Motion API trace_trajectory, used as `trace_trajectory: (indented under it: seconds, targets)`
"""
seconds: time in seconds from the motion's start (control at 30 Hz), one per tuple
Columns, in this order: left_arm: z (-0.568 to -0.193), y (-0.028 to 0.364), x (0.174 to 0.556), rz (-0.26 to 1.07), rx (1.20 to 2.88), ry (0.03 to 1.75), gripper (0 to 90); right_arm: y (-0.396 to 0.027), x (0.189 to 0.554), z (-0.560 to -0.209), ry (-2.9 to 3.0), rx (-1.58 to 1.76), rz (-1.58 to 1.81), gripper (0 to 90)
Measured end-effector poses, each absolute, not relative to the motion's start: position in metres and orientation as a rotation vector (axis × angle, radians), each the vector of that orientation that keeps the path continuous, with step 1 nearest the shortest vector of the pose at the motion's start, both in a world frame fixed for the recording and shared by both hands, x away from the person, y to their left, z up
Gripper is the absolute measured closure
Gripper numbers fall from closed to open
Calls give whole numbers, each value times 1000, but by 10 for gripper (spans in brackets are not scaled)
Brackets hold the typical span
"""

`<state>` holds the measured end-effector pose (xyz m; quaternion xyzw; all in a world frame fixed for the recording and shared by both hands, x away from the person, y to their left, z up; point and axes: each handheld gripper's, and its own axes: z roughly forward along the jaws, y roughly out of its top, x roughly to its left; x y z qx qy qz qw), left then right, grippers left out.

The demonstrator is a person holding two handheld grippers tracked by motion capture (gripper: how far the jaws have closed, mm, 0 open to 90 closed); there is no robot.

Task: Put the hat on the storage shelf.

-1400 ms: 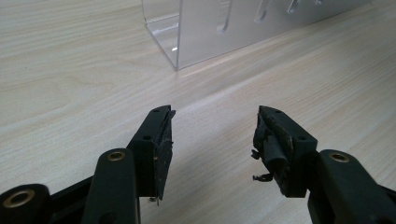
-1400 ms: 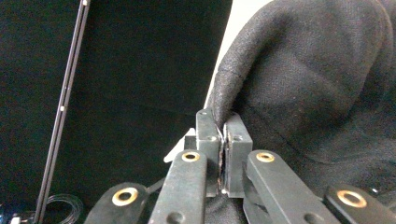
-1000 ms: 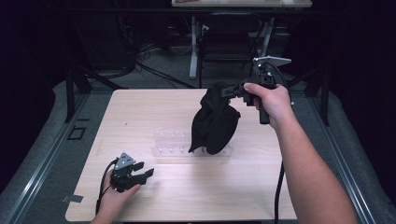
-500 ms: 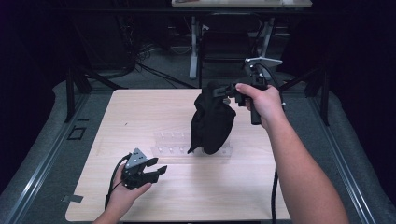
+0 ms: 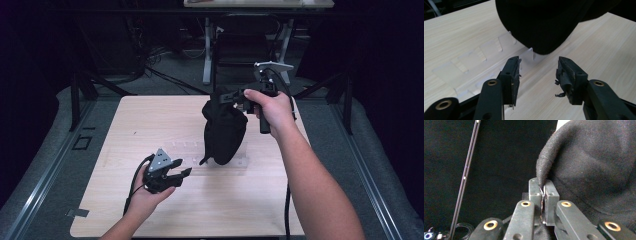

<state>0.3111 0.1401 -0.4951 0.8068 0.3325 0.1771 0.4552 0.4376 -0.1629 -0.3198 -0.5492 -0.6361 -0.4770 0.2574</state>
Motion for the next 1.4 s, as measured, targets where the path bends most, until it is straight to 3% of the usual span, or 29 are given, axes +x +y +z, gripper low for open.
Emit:
trace_trajectory:
  seconds: [0.57,1.0,1.4]
  targets:
    - [-479,104,314,461,2004,728,634,-154,438,-321,-1722,-1479,-1307,877]
    - [-477,94,314,536,2038,670,807,-147,436,-320,-1723,-1477,-1317,872]
    - [-478,98,314,541,2038,680,832,-144,427,-308,-1731,-1414,-1374,800]
